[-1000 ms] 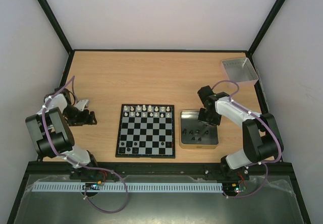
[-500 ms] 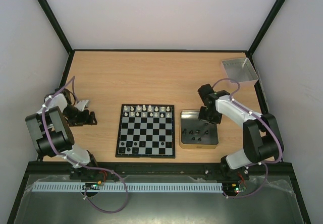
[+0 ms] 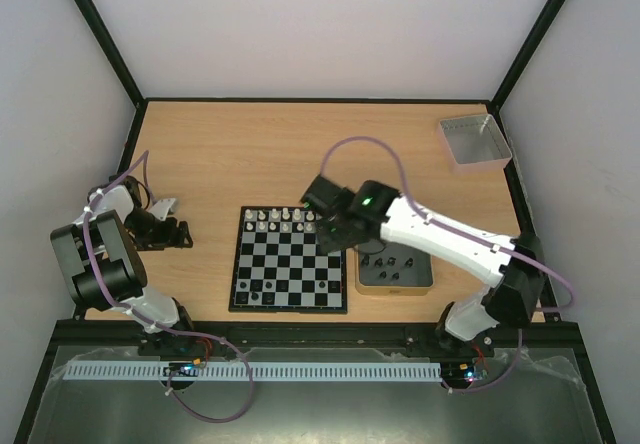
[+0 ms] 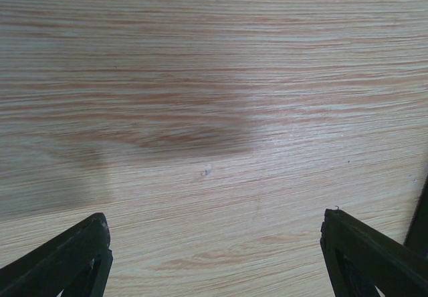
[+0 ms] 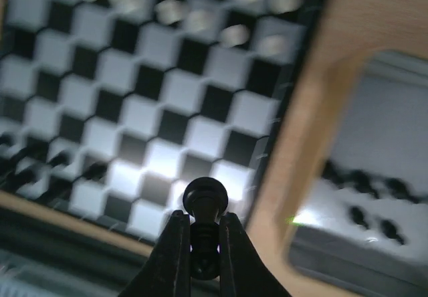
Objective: Set up the chess pieces on the board
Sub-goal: Pick up the chess piece from the storage box, then place the chess piece on the chessboard.
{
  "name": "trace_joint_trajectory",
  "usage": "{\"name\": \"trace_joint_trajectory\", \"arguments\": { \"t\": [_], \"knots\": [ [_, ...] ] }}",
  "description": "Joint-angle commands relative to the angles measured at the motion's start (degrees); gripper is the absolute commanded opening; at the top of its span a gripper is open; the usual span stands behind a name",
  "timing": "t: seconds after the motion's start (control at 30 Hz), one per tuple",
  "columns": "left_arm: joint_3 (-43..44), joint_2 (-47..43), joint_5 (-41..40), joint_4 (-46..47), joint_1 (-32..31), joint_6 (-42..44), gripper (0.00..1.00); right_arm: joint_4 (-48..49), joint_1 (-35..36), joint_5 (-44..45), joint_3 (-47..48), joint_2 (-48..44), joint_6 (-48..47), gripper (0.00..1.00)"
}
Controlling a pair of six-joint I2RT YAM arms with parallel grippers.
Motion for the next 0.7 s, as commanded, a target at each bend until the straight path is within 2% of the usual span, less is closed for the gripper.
{"name": "trace_joint_trajectory", "arguments": {
  "t": [0.0,0.17,0.43,0.67],
  "knots": [
    [-0.5,-0.1,0.3,-0.9,0.3,0.2,0.86,-7.4,11.9,-1.4,8.7,6.4,3.1,0.04],
    [-0.5,0.1,0.5,-1.0,0.3,0.4,0.86,-7.2,19.5,-1.5,13.4,14.7,0.5,0.04],
    [-0.5,-0.3,0.4,-0.9,0.3,0.4,0.86,-0.4,20.4,-2.8,13.6,23.1,-2.0,0.04],
    [-0.5,-0.4,0.3,-0.9,0.3,0.3,0.86,2.4,20.7,-4.6,13.1,26.2,-3.2,0.04]
  ]
}}
